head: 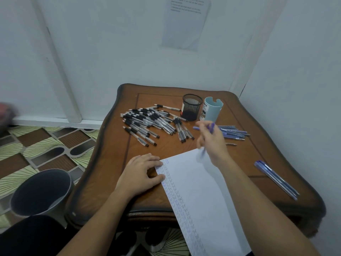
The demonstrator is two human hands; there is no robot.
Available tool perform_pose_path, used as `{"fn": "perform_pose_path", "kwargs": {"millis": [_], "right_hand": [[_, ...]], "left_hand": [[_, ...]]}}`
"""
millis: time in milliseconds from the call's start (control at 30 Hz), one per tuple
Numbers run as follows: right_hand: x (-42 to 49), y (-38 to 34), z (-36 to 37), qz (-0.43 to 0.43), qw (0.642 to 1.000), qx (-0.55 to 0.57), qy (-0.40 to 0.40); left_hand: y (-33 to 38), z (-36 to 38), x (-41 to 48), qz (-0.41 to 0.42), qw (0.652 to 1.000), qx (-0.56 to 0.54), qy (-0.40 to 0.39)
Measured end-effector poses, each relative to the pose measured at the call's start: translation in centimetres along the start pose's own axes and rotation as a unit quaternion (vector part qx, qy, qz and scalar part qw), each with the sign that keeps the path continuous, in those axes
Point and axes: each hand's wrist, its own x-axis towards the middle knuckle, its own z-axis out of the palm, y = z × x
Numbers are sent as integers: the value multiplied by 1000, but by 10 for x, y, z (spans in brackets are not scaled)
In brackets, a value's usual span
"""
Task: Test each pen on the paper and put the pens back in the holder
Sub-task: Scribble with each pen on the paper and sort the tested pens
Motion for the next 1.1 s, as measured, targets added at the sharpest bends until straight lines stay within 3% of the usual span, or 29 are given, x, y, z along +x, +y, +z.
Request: {"fn": "perform_pose_path", "kwargs": {"millis": [167, 533, 767, 1100], "right_hand": [[-12, 12, 24, 91, 988, 121, -35], [-17, 46, 49, 68, 988, 16, -136], [-17, 52, 54, 11, 994, -65, -87], [-20, 60, 57, -16, 995, -59, -81]], "left_hand": [[0, 0, 0, -2, 1000, 4, -1], [-1, 0, -1, 4, 1000, -3, 8], [2, -1, -1, -1, 1000, 3, 10], [-1, 0, 0, 7, 1000, 3, 15]]}}
